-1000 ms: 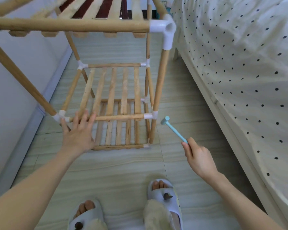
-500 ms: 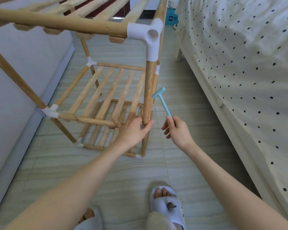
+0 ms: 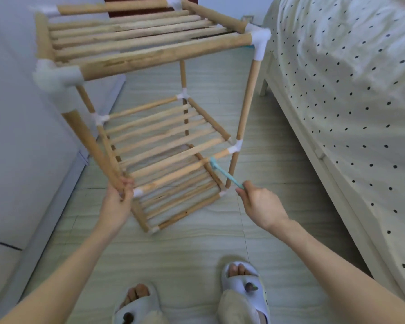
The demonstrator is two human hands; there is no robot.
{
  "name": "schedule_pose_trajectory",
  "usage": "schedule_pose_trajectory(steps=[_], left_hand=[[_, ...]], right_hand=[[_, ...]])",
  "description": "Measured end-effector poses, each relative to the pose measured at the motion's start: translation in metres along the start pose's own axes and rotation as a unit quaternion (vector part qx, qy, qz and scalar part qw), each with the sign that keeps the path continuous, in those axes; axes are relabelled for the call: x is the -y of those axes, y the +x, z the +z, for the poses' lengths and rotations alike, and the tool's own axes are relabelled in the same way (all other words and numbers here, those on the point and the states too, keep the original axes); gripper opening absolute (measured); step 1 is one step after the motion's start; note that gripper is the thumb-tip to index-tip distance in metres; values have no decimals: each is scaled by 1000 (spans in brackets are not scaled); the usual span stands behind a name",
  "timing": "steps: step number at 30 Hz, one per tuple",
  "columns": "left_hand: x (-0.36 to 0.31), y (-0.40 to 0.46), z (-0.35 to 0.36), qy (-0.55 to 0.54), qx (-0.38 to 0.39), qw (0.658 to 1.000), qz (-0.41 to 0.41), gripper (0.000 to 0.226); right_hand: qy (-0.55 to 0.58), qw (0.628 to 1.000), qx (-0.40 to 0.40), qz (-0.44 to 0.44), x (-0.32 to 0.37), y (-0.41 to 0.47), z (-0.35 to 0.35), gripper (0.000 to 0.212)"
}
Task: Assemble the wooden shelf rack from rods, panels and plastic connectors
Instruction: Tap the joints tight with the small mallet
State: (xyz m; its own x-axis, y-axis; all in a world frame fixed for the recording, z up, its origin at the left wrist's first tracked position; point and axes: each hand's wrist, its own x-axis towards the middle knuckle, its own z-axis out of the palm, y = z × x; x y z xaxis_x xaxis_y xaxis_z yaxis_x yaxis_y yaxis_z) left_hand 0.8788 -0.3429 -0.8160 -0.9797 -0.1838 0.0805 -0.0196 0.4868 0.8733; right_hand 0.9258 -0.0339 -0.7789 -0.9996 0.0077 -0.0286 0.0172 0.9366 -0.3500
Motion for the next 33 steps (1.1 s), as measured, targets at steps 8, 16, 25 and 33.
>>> schedule_pose_trajectory(steps=[8, 16, 25, 33], left_hand=[[0, -16, -11, 189, -133, 961, -155, 34], [-11, -36, 1, 269, -6, 955, 129, 23], [-10, -1, 27, 443, 143, 875, 130, 78], [-14, -4, 28, 466, 149, 866, 105, 84]], right_hand=[[146, 956, -253, -12, 30, 14, -2, 29], [101, 981, -167, -11, 27, 8, 18, 30], [50, 996, 8, 70, 20, 11, 15, 30], [130, 986, -86, 55, 30, 13, 25, 32]])
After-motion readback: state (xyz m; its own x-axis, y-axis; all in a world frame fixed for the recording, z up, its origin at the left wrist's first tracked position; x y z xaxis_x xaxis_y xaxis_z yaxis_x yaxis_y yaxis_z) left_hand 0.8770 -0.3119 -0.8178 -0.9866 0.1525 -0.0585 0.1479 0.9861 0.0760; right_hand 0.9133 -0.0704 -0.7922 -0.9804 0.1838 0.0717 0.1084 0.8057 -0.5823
